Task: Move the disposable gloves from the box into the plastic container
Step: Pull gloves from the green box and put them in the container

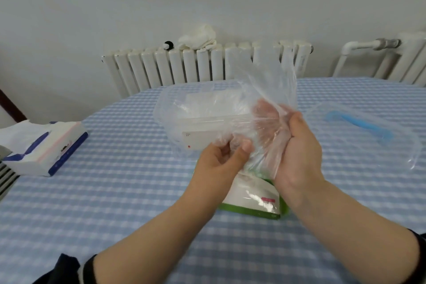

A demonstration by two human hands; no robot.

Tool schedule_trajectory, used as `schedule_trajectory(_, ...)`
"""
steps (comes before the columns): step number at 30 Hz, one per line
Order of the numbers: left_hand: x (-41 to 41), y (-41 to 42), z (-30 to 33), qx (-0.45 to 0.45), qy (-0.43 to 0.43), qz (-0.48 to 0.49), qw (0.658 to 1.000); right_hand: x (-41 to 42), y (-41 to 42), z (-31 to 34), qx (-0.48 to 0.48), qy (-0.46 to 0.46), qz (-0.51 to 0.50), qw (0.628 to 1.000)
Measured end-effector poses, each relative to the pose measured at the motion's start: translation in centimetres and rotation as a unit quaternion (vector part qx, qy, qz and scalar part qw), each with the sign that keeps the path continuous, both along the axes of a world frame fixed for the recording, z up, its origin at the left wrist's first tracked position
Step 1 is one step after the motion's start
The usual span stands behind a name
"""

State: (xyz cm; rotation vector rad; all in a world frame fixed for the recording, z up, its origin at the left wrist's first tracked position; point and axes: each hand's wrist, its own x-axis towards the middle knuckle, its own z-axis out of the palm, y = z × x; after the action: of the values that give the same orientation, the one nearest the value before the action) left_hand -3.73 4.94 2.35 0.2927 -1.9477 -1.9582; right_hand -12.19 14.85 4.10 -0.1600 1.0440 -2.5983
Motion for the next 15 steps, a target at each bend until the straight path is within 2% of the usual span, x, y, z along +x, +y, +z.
schedule_trajectory(2,-0.7,0.3,1.2,0.02,0.016,0.062,0.998,0.3,0.1,0.1,-0.021,-0.003,0.001,1.0)
schedule_trajectory(4,-1.9,-0.6,2.7,-0.001,0.031,0.089,0.996,0.3,0.0,0.1,-0.017,0.004,-0.017,1.0)
schedule_trajectory(7,-3.8,-3.0,6.3,-0.116,0.06,0.108,0.985,0.1,-0.3,0.0,0.006,0.008,-0.038,0.999)
schedule_trajectory(9,-5.2,-5.2,8.6,-0.197,0.032,0.107,0.974,0.1,-0.4,-0.2,0.035,-0.006,-0.05,0.998)
schedule_trajectory(11,-6.8,-7.6,10.1,-0.278,-0.032,0.088,0.956,0.2,-0.4,-0.4,0.066,-0.007,-0.05,0.997)
schedule_trajectory(15,-10.2,-11.6,11.2,-0.434,-0.12,0.097,0.888,0.6,-0.4,-0.5,0.082,0.024,-0.04,0.996)
